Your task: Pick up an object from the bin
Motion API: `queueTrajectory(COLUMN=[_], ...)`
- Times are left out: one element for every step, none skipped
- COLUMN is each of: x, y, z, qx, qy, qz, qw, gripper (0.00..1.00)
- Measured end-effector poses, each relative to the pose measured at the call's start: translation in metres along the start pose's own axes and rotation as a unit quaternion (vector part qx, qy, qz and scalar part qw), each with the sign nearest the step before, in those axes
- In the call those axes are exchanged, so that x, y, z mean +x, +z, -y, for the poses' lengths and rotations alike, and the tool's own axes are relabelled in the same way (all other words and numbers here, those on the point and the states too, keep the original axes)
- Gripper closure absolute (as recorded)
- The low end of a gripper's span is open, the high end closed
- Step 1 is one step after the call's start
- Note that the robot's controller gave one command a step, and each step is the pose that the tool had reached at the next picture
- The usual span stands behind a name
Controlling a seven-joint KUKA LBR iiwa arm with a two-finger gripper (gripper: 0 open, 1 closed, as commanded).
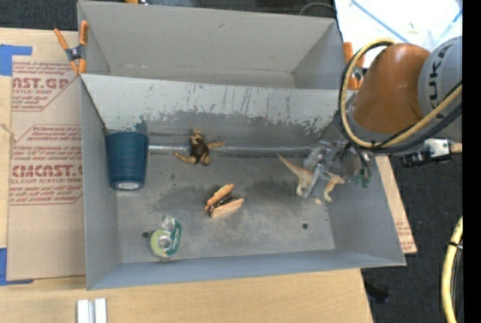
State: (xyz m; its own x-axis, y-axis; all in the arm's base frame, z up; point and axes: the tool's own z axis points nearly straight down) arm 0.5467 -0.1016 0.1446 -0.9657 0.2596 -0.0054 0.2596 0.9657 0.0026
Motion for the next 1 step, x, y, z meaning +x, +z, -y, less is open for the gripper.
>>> queueTrajectory(x=[0.0105], y=[-0.0893], z=[0.023], qx=[0.001], qy=[-0.037], qz=[-0.005], qw=[0.9993], gripper=[1.0])
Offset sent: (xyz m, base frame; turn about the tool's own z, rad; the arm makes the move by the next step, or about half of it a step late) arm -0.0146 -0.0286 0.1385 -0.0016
